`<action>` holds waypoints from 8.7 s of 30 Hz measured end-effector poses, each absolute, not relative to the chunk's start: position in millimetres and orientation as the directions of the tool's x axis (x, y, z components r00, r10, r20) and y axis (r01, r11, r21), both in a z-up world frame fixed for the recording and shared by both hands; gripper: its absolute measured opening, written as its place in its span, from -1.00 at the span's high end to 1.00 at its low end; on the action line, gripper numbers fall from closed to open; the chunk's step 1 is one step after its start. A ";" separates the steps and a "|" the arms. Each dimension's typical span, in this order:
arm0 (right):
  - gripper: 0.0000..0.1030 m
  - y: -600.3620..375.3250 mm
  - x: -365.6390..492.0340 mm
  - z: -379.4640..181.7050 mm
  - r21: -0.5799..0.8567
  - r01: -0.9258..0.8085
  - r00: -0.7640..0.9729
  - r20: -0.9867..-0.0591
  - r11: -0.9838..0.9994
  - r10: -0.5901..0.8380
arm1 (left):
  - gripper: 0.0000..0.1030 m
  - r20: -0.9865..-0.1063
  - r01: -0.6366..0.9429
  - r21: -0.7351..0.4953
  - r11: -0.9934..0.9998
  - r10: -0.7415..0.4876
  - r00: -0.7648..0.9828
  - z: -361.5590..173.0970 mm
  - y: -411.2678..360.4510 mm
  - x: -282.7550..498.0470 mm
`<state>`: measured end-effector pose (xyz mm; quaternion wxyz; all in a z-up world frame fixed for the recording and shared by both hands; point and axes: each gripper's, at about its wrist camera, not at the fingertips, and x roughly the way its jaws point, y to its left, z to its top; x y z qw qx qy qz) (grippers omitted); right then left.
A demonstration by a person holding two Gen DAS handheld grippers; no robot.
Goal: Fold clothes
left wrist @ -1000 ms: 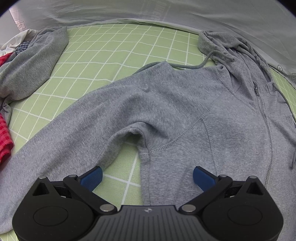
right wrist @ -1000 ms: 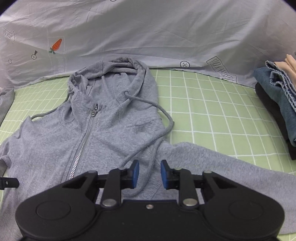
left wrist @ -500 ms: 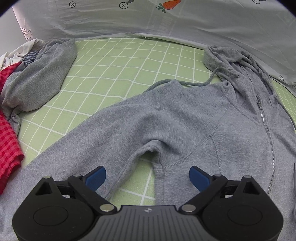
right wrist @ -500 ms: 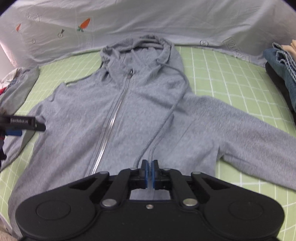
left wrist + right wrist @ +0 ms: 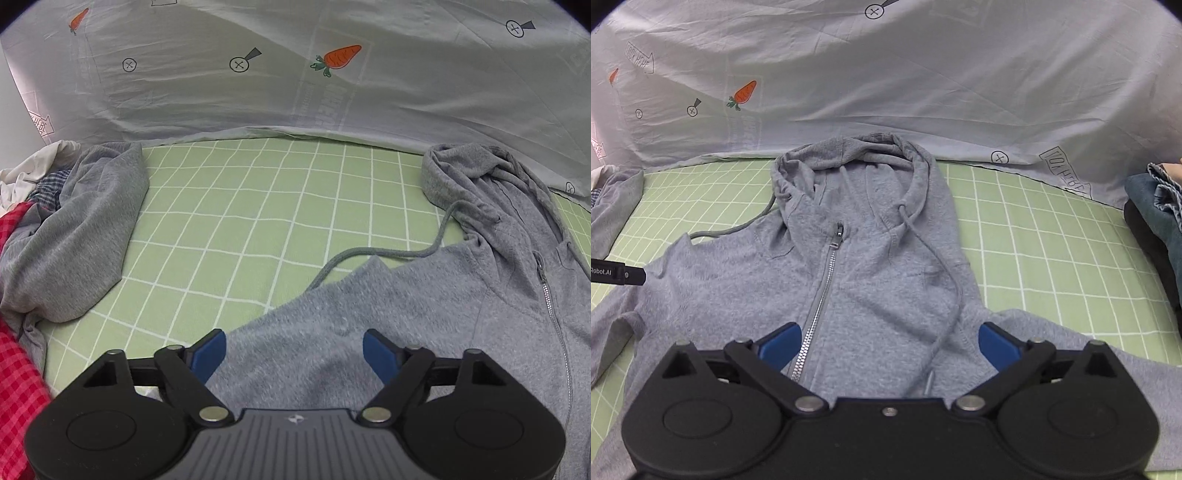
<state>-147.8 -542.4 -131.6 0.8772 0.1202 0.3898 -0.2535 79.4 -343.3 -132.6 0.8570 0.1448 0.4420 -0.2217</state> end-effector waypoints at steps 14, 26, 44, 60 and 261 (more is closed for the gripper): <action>-1.00 -545.7 -120.5 -154.5 0.004 0.564 0.518 -0.780 0.826 -0.351 | 0.93 -0.826 0.663 0.076 0.745 -0.325 0.460 -158.3 -385.1 126.2; -1.00 -558.6 -155.1 -133.3 0.017 0.636 0.530 -0.736 0.772 -0.420 | 0.95 -0.693 0.583 -0.215 0.783 -0.543 0.474 -51.8 -363.6 83.7; -1.00 -539.8 -234.6 -134.1 0.072 0.656 0.533 -0.749 0.751 -0.394 | -0.80 -0.827 0.664 -0.318 0.677 -0.540 0.155 -117.7 -373.7 -69.4; -1.00 -449.8 -229.1 -104.7 0.028 0.537 0.601 -0.715 0.843 -0.358 | -0.87 -0.827 0.336 -0.163 0.928 -0.314 0.466 -96.5 -205.9 -54.9; 0.79 -648.6 -344.6 -76.7 -0.057 0.889 0.373 -0.485 0.454 -0.791 | -1.00 -0.921 0.717 -0.004 0.697 -0.282 0.268 -176.8 -351.7 -53.4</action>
